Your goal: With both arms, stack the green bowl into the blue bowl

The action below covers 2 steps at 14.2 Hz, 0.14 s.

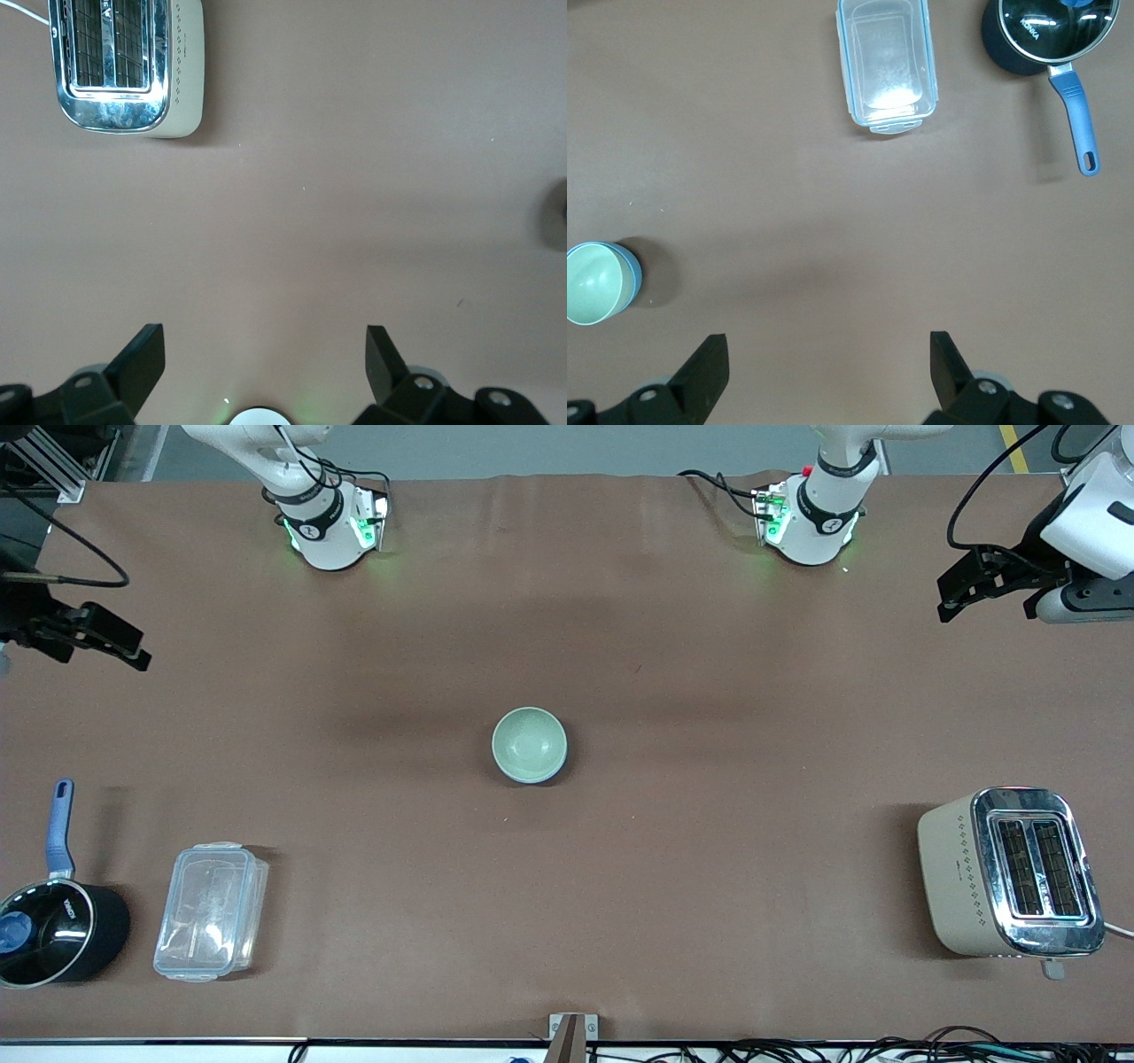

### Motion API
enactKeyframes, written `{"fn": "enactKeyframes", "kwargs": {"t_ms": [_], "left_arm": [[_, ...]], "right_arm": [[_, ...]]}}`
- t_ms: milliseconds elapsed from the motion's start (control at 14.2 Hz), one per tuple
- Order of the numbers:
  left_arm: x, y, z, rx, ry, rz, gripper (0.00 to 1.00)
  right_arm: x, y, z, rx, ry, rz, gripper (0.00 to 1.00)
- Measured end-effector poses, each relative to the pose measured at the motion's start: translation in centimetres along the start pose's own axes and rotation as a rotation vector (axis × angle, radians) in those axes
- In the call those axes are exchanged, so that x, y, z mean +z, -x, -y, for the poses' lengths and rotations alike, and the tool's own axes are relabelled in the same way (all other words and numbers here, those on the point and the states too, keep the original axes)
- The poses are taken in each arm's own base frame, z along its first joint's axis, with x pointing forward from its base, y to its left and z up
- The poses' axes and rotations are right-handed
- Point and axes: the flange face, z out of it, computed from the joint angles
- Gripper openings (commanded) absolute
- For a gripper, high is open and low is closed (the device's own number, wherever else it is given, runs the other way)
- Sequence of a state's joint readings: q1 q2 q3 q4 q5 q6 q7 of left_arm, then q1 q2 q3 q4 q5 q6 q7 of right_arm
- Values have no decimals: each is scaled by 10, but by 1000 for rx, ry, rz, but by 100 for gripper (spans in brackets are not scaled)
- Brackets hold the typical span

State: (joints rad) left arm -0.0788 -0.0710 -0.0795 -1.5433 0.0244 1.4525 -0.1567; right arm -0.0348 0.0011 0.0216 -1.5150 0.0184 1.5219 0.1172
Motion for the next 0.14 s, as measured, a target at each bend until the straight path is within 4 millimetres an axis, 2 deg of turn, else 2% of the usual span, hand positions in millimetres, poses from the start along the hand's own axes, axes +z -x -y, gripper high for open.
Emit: {"fn": "enactKeyframes", "kwargs": {"t_ms": [140], "left_arm": [[0, 0, 0, 0, 0, 0, 100]], "right_arm": [[4, -3, -7, -5, -2, 7, 100]]}}
